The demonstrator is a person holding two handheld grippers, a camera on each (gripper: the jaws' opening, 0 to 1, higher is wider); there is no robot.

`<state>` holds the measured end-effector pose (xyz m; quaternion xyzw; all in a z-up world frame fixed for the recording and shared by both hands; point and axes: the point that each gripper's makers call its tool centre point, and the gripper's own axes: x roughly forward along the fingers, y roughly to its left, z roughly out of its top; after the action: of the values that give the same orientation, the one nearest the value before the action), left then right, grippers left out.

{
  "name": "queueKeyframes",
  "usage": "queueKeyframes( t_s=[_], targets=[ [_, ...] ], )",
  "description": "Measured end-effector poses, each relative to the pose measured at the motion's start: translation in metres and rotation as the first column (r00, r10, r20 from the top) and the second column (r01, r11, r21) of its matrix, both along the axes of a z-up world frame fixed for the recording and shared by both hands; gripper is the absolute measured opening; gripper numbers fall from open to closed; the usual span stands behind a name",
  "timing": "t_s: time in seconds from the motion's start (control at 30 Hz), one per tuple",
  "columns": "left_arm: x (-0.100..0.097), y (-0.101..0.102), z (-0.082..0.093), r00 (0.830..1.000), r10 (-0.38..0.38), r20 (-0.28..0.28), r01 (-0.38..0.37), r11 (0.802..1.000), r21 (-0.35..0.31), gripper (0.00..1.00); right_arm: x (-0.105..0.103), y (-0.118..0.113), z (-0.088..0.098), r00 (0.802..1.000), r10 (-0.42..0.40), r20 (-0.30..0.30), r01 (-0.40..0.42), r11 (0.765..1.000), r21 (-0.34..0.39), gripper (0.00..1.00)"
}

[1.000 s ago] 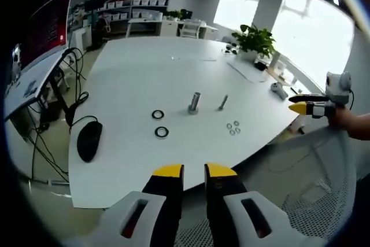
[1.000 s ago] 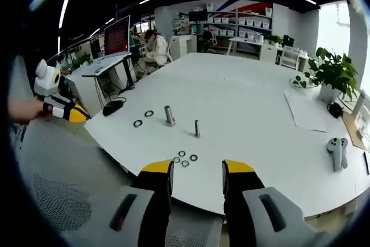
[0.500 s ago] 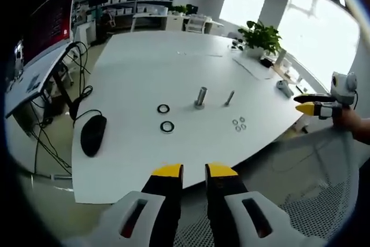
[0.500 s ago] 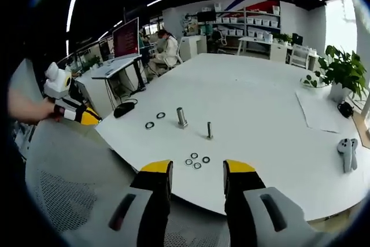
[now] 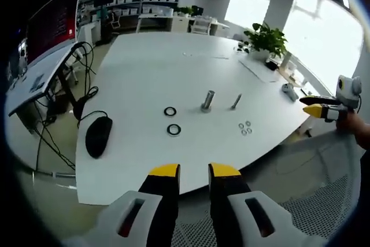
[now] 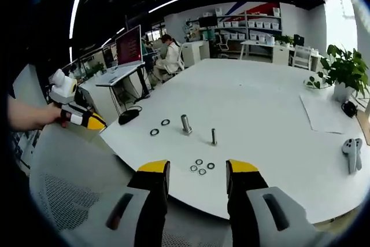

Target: Place the washer onto the threaded stud by aligning its center hole with the stud, sliding it down to the base, and recovering from edge contact or off-axis alignment until the washer reaches the visible bottom stop.

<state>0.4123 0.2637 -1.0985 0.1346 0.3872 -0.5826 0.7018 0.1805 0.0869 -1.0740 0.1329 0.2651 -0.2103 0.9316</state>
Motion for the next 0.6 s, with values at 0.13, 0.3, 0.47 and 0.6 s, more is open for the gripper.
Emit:
queueKeyframes(
  t_s=[0.13, 0.3, 0.47, 0.6],
  targets=[
    [0.005, -0.001, 0.005, 1.0, 0.005, 0.023, -0.005, 1.0, -0.025, 0.18, 0.002, 0.002, -0.001, 1.0, 0.011, -0.009, -0.011, 1.0, 0.002, 0.41],
    [-0.006, -0.003, 0.004, 0.999, -0.043, 0.033, 0.043, 0.999, -0.011, 0.19, -0.002, 0.002, -0.004, 1.0, 0.0, -0.027, 0.0, 1.0, 0.015, 0.42],
    [-0.001, -0.006, 0.007, 0.997, -0.057, 0.047, 0.057, 0.998, -0.017, 0.19, -0.002, 0.003, -0.006, 0.999, -0.001, -0.045, 0.003, 0.999, 0.038, 0.41],
    [0.005, -0.014, 0.02, 1.0, -0.007, 0.014, 0.008, 0.994, -0.105, 0.22, -0.005, 0.001, -0.007, 0.999, -0.006, -0.052, 0.008, 0.999, 0.037, 0.4]
  ],
)
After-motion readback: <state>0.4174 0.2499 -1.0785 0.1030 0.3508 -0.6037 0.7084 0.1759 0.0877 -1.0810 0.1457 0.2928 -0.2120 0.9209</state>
